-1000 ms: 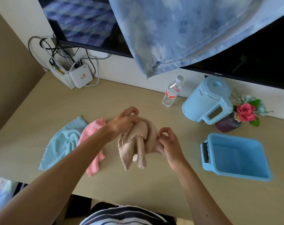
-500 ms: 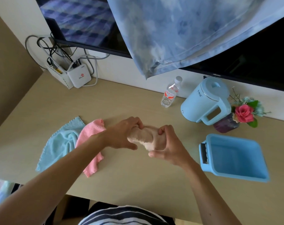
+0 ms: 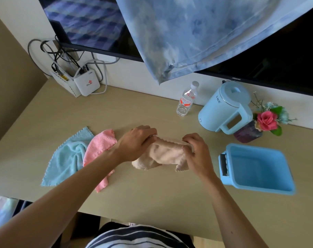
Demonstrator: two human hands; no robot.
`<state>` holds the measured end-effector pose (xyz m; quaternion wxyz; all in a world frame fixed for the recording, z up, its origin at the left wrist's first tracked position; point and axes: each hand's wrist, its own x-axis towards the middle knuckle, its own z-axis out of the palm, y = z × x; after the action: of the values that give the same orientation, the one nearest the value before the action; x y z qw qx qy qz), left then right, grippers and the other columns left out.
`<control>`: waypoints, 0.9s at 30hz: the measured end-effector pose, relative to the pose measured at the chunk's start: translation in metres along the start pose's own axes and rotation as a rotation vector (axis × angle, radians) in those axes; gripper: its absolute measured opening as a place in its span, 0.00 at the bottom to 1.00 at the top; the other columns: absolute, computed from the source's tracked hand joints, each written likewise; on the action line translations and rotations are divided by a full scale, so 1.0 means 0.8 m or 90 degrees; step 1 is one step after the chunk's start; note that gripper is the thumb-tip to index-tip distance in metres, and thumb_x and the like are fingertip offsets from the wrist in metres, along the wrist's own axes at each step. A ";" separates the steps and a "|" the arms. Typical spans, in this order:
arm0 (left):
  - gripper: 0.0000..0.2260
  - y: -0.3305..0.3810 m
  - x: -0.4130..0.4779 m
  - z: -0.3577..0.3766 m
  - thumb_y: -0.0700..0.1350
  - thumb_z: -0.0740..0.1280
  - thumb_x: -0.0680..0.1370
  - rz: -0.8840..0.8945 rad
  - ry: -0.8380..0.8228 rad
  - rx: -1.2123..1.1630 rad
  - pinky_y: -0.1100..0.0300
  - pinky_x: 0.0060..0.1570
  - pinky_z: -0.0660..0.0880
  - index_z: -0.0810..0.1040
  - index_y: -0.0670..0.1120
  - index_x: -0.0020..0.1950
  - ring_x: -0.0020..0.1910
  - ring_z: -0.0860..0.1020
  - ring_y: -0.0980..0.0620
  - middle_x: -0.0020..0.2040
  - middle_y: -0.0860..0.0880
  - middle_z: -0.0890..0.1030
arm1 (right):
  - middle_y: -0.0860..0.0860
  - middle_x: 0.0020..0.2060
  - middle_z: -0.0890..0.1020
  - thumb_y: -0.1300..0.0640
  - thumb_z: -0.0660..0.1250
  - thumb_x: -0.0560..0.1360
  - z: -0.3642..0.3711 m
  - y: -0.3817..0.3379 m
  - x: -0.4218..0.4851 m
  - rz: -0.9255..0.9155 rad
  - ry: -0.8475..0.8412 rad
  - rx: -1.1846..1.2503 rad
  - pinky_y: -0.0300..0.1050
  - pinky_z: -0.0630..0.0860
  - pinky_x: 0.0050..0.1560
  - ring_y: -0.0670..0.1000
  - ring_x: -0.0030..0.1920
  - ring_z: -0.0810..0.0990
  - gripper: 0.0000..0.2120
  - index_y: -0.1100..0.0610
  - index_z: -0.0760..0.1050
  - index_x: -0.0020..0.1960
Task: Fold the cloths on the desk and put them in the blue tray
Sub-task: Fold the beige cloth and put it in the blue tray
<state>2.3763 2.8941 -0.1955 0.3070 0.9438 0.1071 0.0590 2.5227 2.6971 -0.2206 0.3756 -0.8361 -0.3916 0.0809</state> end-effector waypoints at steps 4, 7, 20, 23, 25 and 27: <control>0.14 0.004 0.002 -0.004 0.53 0.54 0.82 0.005 0.024 0.053 0.49 0.47 0.71 0.75 0.47 0.47 0.46 0.72 0.49 0.45 0.52 0.76 | 0.46 0.36 0.76 0.69 0.62 0.69 0.000 0.004 0.000 0.056 0.041 -0.060 0.45 0.72 0.38 0.51 0.35 0.76 0.10 0.56 0.77 0.40; 0.13 0.004 0.006 -0.018 0.51 0.57 0.82 0.026 0.071 0.069 0.50 0.42 0.71 0.75 0.45 0.45 0.40 0.72 0.49 0.40 0.52 0.75 | 0.46 0.34 0.80 0.72 0.63 0.69 -0.007 0.009 -0.002 0.090 0.065 -0.087 0.47 0.75 0.37 0.51 0.35 0.78 0.13 0.55 0.76 0.42; 0.12 -0.010 0.015 -0.042 0.34 0.58 0.76 0.047 0.243 0.079 0.48 0.43 0.77 0.80 0.39 0.53 0.46 0.78 0.44 0.47 0.43 0.79 | 0.46 0.41 0.81 0.72 0.67 0.72 -0.052 0.013 0.014 0.015 0.189 -0.015 0.44 0.76 0.44 0.51 0.42 0.81 0.12 0.59 0.77 0.51; 0.11 0.003 0.001 -0.047 0.33 0.59 0.78 0.064 0.300 0.060 0.50 0.44 0.76 0.81 0.38 0.53 0.46 0.77 0.45 0.47 0.44 0.78 | 0.50 0.42 0.82 0.73 0.66 0.73 -0.061 0.003 0.003 0.007 0.220 0.069 0.39 0.75 0.46 0.48 0.44 0.81 0.11 0.60 0.77 0.51; 0.11 0.008 -0.016 -0.044 0.33 0.59 0.79 0.081 0.307 0.060 0.49 0.44 0.74 0.81 0.38 0.52 0.45 0.77 0.43 0.46 0.43 0.78 | 0.50 0.42 0.83 0.73 0.67 0.73 -0.065 -0.001 -0.010 0.009 0.210 0.103 0.36 0.75 0.48 0.45 0.45 0.81 0.10 0.60 0.78 0.50; 0.10 0.007 -0.040 -0.030 0.33 0.61 0.80 0.096 0.276 0.073 0.50 0.43 0.74 0.82 0.39 0.52 0.44 0.76 0.44 0.45 0.44 0.78 | 0.46 0.42 0.84 0.71 0.69 0.74 -0.064 0.007 -0.029 0.013 0.158 0.112 0.34 0.75 0.48 0.41 0.45 0.81 0.10 0.58 0.79 0.50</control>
<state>2.3415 2.8960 -0.1744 0.2172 0.9304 0.1032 0.2765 2.5325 2.6496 -0.1920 0.4918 -0.8076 -0.3253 0.0146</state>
